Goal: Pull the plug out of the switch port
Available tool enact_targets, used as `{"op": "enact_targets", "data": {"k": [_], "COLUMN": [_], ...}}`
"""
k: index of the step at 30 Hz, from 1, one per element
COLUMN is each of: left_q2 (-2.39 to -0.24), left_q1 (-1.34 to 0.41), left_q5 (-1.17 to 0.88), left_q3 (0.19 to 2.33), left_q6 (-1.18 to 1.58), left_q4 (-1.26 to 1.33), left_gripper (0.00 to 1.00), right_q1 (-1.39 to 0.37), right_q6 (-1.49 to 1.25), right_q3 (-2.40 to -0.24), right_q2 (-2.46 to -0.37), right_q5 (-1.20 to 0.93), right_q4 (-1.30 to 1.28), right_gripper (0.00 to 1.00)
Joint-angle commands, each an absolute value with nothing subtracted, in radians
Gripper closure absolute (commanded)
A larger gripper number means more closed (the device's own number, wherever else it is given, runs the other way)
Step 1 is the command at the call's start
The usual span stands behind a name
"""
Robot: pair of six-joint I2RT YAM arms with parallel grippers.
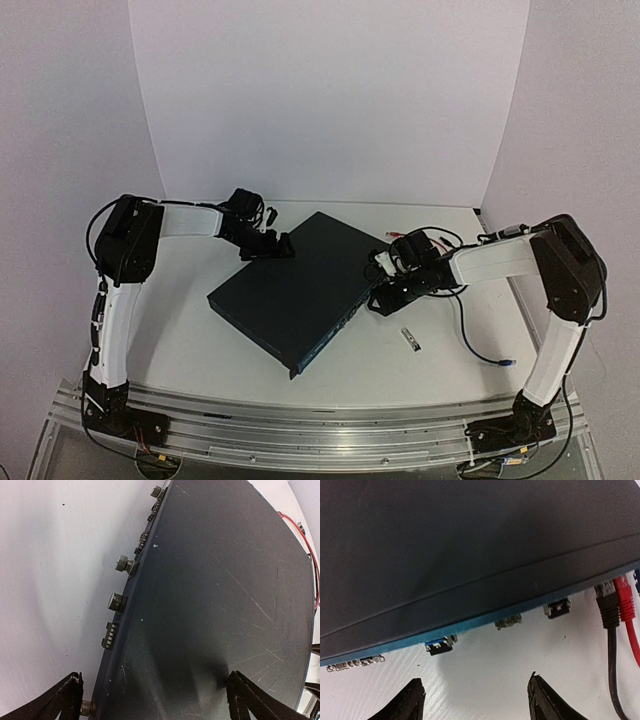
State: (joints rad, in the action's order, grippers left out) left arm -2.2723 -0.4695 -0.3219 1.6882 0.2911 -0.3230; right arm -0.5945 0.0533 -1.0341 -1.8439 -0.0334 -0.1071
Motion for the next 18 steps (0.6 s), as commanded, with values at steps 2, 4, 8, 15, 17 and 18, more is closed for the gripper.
{"op": "enact_targets", "data": {"k": [2, 4, 8, 15, 17, 18], "left_q2": [-2.302, -2.305, -2.31, -2.338, -2.344, -2.347], "left_q1": [-0.475, -0.476, -0.476, -0.476, -0.475, -0.475], "left_q5": [-0.342, -0.357, -0.367, -0.354, -0.351, -0.35], "left_q3": [1.67, 1.659, 1.649, 1.699, 1.713, 1.717], "left_q6": [0.308, 0.322, 0.34, 0.342, 0.341, 0.341], "left_q4": [-0.339, -0.318, -0.278, -0.299, -0.309, -0.312], "left_gripper": [0.01, 0.01, 0.02, 0.02, 0.02, 0.02], "right_q1": [-0.595, -0.596, -0.595, -0.595, -0.595, -0.595], "right_q6": [0.106, 0.116, 0.127, 0.139, 0.143, 0.145], "right_q3": [-1.067, -1.073, -1.079, -1.102, -1.11, -1.112], "right_q2": [-1.865, -1.874, -1.881, -1.904, -1.907, -1.908], "right_q5": [-0.119, -0.12, -0.116, -0.161, -0.178, -0.183], "right_q4": [-0.049, -0.04, -0.03, -0.021, -0.02, -0.019], "right_gripper": [0.37, 0.4, 0.48, 0.6, 0.61, 0.61]}}
